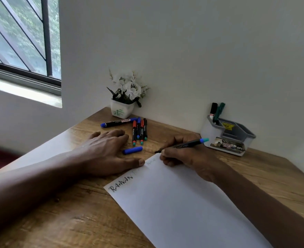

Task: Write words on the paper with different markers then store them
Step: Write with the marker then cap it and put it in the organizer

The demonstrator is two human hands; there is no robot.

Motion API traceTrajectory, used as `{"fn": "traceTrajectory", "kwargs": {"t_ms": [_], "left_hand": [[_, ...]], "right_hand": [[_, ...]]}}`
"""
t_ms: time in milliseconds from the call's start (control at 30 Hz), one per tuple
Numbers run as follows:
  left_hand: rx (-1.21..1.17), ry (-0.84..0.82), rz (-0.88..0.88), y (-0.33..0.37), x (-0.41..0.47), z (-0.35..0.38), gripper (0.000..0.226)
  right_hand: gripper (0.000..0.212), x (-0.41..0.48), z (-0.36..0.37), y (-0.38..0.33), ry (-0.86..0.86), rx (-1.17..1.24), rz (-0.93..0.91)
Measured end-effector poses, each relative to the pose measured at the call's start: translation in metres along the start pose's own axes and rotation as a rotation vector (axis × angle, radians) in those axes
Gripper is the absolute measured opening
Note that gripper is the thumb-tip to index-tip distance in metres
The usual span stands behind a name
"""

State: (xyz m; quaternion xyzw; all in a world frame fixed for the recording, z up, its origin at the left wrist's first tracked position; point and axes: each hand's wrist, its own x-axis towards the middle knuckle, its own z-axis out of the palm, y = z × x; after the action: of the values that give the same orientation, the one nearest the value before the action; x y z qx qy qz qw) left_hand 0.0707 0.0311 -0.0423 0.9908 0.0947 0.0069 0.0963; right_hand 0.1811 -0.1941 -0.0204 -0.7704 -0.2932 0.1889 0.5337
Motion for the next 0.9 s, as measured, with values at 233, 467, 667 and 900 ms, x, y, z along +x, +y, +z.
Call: {"fn": "traceTrajectory", "kwargs": {"t_ms": [233, 467, 667, 900], "left_hand": [[0.003, -0.03, -0.003, 0.001, -0.002, -0.002, 0.125], [-0.009, -0.031, 0.006, 0.001, -0.003, -0.004, 0.128], [-0.017, -0.048, -0.003, 0.002, -0.003, -0.006, 0.123], [-0.023, -0.047, -0.004, 0.004, -0.005, -0.007, 0.119]], "right_hand": [[0.018, 0.002, 0.017, 0.014, 0.28, -0.252, -0.239], [0.018, 0.004, 0.016, 0.016, 0.249, -0.278, -0.262], [0.016, 0.004, 0.013, 0.016, 0.207, -0.229, -0.235], [0.019, 0.003, 0.013, 0.014, 0.215, -0.251, -0.234]]}}
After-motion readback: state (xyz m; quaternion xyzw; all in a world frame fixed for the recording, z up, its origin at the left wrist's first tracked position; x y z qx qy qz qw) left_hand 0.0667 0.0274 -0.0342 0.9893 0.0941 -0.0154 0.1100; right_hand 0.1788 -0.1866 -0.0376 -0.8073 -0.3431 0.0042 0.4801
